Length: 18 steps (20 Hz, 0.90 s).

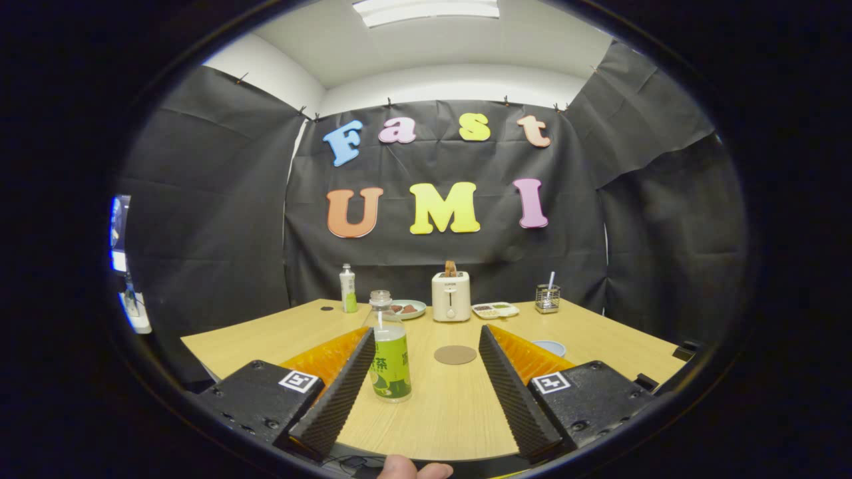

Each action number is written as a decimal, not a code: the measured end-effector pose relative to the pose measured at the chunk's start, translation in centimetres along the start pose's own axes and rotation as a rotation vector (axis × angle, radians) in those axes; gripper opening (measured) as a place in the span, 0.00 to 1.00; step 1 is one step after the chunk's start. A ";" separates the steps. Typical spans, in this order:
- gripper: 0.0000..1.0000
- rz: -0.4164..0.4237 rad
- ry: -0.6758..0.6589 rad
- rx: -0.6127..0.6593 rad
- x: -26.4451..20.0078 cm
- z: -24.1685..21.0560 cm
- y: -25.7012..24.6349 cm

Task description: Take the bottle from table, then pour the juice into the cup, finally place the bottle on the coaster

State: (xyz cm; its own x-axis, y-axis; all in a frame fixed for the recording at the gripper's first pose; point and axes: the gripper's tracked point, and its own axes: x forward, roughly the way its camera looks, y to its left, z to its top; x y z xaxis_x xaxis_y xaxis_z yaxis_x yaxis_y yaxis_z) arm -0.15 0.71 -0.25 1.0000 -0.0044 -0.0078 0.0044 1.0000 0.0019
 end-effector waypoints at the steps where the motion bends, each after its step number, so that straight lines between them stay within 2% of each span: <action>1: 1.00 0.000 0.004 0.000 0.1 -0.2 0.1; 8: 1.00 -0.003 0.038 -0.023 1.0 -1.3 1.3; 18: 1.00 0.006 0.105 -0.041 5.2 -4.1 4.2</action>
State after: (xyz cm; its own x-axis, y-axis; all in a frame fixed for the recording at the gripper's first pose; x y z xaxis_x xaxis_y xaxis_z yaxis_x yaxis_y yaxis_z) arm 5.08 4.86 -4.39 0.9936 0.0000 -0.1127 -0.0044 0.9992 -0.0389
